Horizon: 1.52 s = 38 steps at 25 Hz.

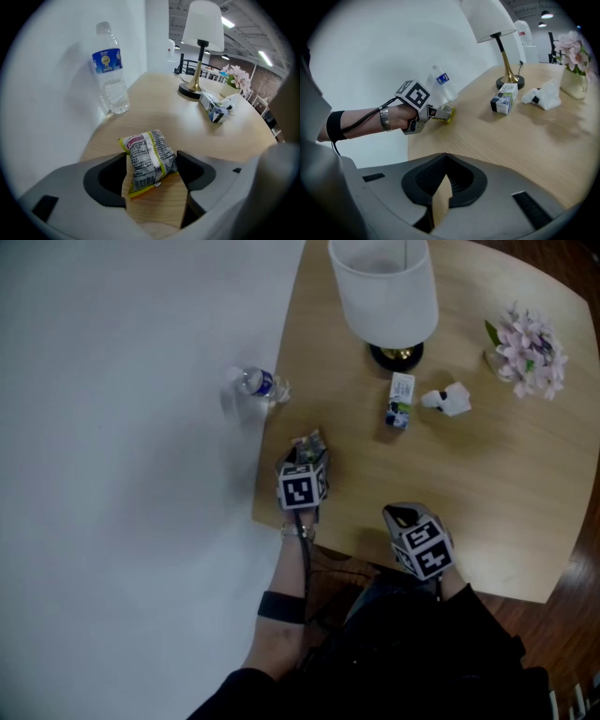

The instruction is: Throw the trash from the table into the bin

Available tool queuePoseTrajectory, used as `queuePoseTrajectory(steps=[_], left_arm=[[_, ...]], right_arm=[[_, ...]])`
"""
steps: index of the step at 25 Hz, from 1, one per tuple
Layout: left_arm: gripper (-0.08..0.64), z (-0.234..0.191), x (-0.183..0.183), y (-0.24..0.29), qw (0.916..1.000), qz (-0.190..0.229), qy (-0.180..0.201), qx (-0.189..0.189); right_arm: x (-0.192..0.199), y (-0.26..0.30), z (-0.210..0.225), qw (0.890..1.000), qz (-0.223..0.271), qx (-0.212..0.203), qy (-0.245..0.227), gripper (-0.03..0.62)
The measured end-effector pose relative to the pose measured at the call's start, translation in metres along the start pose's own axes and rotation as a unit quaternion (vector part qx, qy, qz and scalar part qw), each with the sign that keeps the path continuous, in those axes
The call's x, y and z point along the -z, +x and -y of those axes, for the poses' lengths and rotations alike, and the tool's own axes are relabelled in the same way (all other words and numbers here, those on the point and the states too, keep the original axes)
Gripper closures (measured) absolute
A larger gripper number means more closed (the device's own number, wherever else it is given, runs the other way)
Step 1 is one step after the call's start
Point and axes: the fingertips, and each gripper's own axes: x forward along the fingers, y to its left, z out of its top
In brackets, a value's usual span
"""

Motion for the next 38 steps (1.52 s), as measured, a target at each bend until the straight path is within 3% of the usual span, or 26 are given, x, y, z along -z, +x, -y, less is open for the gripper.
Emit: queuePoseTrajectory(steps=[7,14,19,28,33,38], left_arm=[[0.340,-0.003,0.001,-0.010,0.9998,0.007,0.000,-0.018],[0.425,0.001,0.005,-0.047,0.9984,0.054,-0.016,0.008],[0.428,0.004,0.032,-0.097,0.9965,0.078,-0.024,0.020],[0.428,-0.005,0.116,-0.188,0.9915,0.115,-0.061,0.004],[0.428,-0.015,0.183,-0.231,0.9893,0.115,-0.089,-0.015],[0.428,-0.017,0.262,-0.249,0.9847,0.099,-0.140,-0.033]], right_arm=[[0.003,-0.004,-0.005,1.000,-0.001,-0.003,-0.007,0.584],[0.005,-0.005,-0.025,0.999,0.002,-0.007,-0.035,0.584],[0.011,-0.010,-0.052,0.998,0.000,-0.016,-0.060,0.584],[0.025,-0.009,-0.107,0.991,-0.010,-0.026,-0.131,0.584],[0.039,-0.004,-0.147,0.985,-0.024,-0.042,-0.164,0.584],[0.063,0.007,-0.187,0.974,-0.049,-0.066,-0.209,0.584]])
